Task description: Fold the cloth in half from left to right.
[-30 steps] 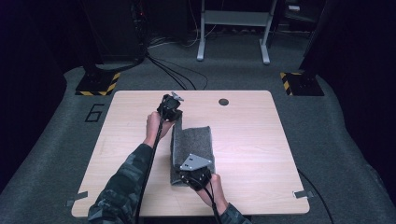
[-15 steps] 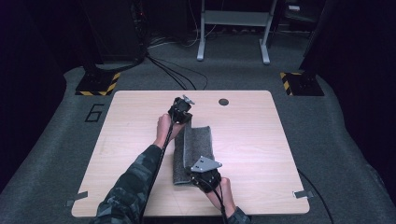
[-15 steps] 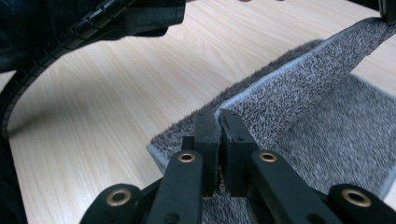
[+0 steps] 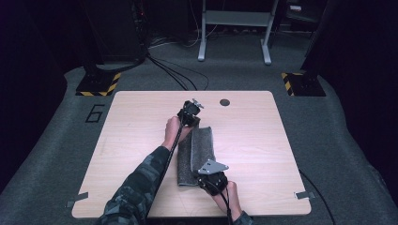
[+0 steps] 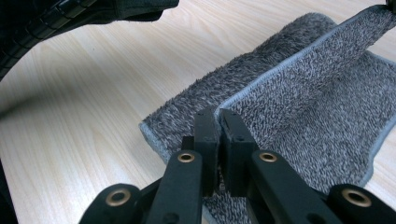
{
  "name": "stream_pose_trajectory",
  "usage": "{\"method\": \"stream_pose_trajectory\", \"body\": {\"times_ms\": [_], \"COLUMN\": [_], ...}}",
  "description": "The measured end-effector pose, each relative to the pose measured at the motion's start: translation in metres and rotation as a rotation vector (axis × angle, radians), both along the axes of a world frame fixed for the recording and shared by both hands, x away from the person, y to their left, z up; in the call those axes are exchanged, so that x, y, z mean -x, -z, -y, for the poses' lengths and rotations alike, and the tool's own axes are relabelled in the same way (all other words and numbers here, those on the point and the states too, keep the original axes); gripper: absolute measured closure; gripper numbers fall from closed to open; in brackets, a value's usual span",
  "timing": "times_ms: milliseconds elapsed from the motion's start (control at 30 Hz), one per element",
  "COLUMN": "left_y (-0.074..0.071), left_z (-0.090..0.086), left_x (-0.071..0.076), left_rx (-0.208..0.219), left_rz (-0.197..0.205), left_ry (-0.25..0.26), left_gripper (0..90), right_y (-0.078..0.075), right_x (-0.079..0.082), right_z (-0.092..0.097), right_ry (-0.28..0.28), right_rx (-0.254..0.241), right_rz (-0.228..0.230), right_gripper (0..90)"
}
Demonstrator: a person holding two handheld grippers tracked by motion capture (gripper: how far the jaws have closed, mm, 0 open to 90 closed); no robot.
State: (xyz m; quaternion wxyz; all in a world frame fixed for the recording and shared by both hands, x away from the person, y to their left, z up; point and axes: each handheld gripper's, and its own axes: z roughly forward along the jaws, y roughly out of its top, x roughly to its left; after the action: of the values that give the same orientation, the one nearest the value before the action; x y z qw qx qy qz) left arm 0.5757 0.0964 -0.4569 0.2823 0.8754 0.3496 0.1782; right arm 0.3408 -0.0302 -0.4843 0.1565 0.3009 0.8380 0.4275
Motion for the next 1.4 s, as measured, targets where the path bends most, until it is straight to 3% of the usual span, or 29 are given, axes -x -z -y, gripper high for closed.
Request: {"method": "stream_pose_trajectory", "body": {"times_ms": [600,767,900,1167,1267,1400], "left_y": [0.009,0.009,0.001,-0.001,0.004,0.011], "left_z": [0.022,0.022,0.015,-0.010,-0.024,-0.043], "left_x": [-0.001,-0.003,0.000,0.005,0.007,0.011], "left_rx": [0.001,0.043,0.071,0.072,0.061,0.071], "left_rz": [-0.016,-0.031,-0.020,-0.010,-0.031,-0.036], "left_ry": [0.035,0.027,0.009,-0.029,-0.037,-0.066], "left_gripper": [85.7,54.1,38.6,29.4,28.6,26.7], "right_y": [0.006,0.009,0.012,0.021,0.023,0.022], "right_x": [0.003,0.003,0.004,0.006,0.005,0.001], "right_z": [0.016,0.021,0.030,0.052,0.058,0.067], "right_ry": [0.051,0.092,0.120,0.195,0.229,0.235], "right_rx": [0.021,0.066,0.086,0.114,0.128,0.102], "right_rz": [-0.022,-0.021,-0.034,-0.086,-0.107,-0.122], "right_gripper": [84.9,79.0,73.8,59.2,55.4,48.8]}}
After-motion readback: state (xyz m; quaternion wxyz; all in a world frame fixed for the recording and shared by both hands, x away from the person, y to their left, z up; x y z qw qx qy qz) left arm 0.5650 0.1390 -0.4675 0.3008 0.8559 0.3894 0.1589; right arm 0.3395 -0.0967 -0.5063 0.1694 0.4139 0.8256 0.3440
